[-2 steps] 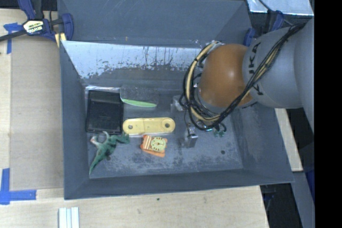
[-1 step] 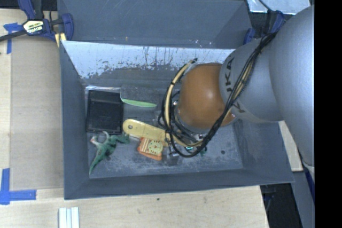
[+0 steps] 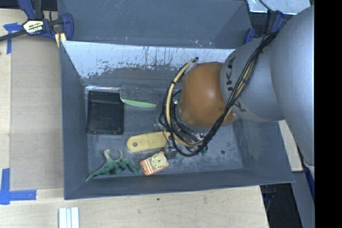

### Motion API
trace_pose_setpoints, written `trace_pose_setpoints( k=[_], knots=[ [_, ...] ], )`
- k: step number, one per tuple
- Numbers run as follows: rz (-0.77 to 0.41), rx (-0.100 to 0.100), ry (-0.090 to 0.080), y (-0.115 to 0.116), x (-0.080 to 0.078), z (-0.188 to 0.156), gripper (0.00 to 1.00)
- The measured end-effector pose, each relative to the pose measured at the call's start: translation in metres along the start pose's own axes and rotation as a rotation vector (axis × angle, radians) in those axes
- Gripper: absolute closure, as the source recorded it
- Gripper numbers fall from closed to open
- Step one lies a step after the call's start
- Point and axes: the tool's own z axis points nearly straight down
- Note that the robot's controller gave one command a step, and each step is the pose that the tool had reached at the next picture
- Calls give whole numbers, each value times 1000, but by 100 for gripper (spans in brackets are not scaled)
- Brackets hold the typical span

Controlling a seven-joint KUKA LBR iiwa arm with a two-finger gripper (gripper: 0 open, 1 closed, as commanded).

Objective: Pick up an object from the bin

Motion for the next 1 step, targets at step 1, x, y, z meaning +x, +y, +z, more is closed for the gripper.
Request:
trace_pose_setpoints(
  k=[1],
  knots=[
    [-1, 0, 0, 0, 0, 0, 100]
  ],
)
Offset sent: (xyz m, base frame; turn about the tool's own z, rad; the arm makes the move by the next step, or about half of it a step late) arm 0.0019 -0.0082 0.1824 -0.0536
